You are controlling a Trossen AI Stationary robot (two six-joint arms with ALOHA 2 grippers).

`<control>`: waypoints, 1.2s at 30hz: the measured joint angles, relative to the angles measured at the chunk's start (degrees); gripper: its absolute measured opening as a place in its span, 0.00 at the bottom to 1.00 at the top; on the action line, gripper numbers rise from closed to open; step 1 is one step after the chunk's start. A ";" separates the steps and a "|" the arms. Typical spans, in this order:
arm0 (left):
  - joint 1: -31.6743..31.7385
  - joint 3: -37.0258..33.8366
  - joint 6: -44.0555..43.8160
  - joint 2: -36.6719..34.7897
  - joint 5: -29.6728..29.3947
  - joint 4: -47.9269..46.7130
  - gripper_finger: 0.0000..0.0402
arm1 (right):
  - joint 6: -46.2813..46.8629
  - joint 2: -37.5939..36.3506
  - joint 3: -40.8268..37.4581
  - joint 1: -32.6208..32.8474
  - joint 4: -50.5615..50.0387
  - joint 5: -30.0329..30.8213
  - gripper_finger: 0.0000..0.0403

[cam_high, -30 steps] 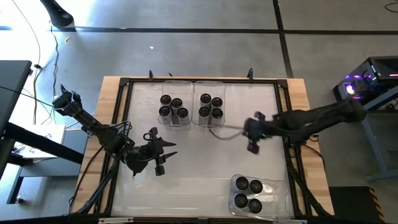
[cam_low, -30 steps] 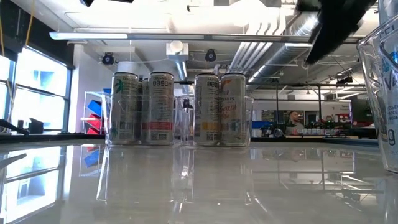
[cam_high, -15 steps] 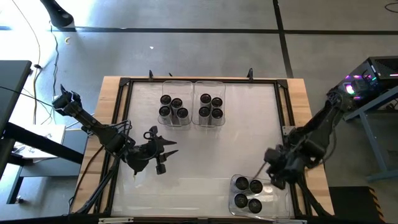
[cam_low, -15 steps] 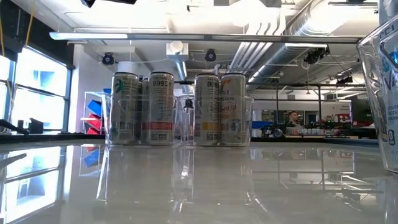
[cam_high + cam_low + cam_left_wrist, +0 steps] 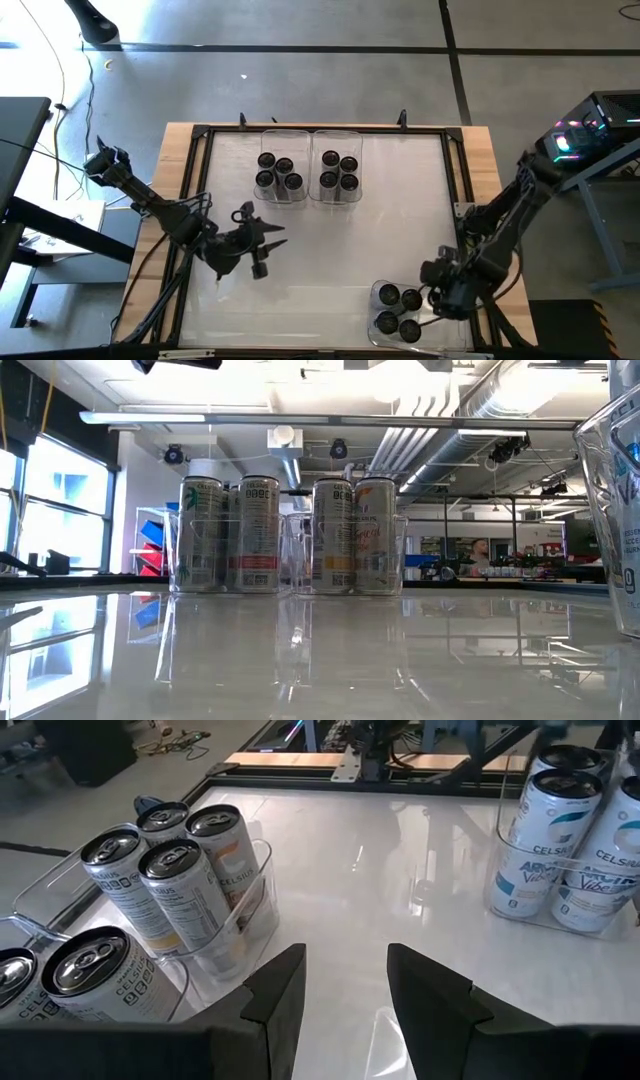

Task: Sort soda cans
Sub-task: Move the transparent bins to the top center of the table

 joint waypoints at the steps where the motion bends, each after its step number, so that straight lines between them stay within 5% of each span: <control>1: 0.23 0.00 0.00 0.00 0.02 0.00 0.34 | -1.52 0.83 0.00 -0.01 0.82 0.04 0.58; 7: 1.45 0.00 0.00 0.00 0.47 0.25 0.34 | -5.41 5.62 0.00 -1.55 0.92 0.36 0.48; 18: 2.12 0.04 2.93 0.00 2.19 2.82 0.34 | -16.49 8.41 0.13 -6.58 1.21 0.11 0.04; 36: 2.12 0.04 2.93 0.02 3.69 2.82 0.34 | -58.89 8.29 -1.57 -21.58 3.29 -0.19 0.01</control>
